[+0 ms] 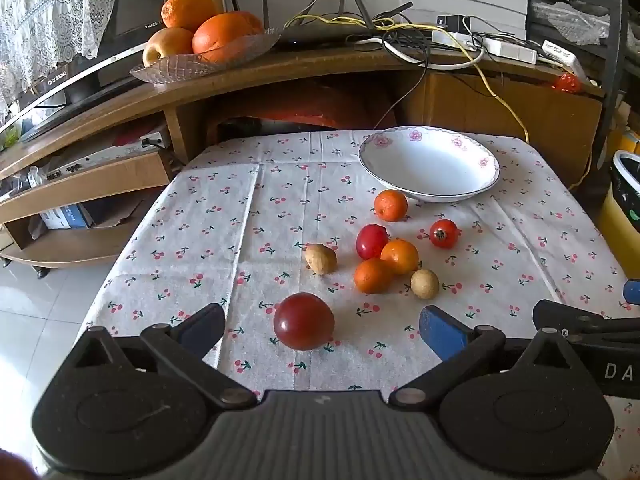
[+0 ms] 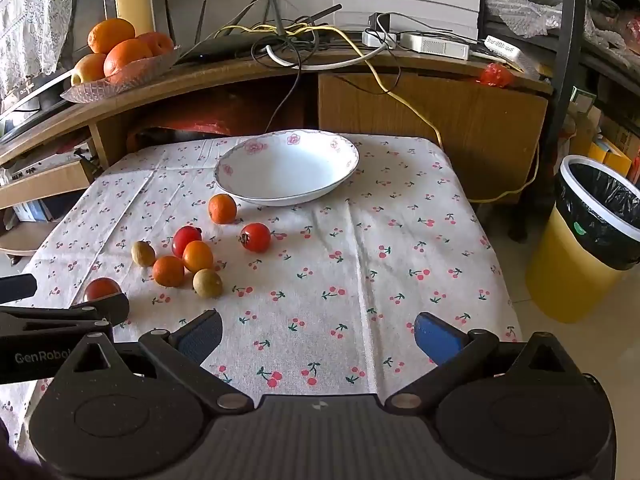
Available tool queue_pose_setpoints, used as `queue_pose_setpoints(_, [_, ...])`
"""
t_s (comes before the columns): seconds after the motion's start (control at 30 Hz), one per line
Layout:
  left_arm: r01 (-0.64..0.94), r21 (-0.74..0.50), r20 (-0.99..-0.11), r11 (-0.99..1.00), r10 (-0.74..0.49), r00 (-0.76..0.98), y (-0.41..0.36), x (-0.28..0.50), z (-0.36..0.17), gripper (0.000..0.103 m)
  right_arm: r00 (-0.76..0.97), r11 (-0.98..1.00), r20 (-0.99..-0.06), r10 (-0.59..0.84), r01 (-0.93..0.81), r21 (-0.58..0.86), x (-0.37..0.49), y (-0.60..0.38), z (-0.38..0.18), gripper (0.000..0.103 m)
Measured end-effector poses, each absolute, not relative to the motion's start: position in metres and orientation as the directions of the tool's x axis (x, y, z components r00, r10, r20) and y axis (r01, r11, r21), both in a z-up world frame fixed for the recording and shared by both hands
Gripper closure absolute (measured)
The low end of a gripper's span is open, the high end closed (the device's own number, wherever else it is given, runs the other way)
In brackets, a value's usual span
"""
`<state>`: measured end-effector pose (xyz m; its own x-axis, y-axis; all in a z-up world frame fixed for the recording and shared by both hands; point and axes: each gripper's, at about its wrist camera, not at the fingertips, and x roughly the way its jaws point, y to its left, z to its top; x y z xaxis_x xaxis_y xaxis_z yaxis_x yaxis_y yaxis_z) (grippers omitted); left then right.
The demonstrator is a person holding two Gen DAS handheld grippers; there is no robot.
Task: Organize fruits
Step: 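Move both grippers toward the fruits on the cloth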
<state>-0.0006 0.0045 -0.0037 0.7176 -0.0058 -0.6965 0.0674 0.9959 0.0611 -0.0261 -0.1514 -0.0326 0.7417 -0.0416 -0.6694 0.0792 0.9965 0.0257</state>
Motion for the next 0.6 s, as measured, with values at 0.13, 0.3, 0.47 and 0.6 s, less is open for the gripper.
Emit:
queue_pose_setpoints(0.13, [0.067, 0.064, -0.705, 0.996, -0.002, 0.709, 0.0036, 0.0014, -0.0009, 0.0, 0.739, 0.997, -0.673, -0.041, 0.079, 0.026, -0.0272, -0.1516, -0.03, 0.006])
queue_pose_setpoints(0.3, [0.064, 0.073, -0.702, 0.995, 0.005, 0.712, 0.0011, 0.003, -0.0058, 0.0, 0.735, 0.997, -0.677, -0.039, 0.078, 0.027, -0.025, -0.1524, -0.0283, 0.006])
queue_pose_setpoints(0.47, [0.063, 0.076, -0.705, 0.995, 0.008, 0.709, 0.0017, 0.0032, -0.0075, 0.0, 0.728, 0.997, -0.685, -0.035, 0.072, 0.026, -0.0245, -0.1502, -0.032, 0.006])
queue_pose_setpoints(0.6, [0.062, 0.079, -0.707, 0.995, 0.012, 0.708, 0.0025, 0.0036, -0.0085, 0.0, 0.724, 0.997, -0.69, -0.032, 0.07, 0.027, -0.0229, -0.1494, -0.0315, 0.007])
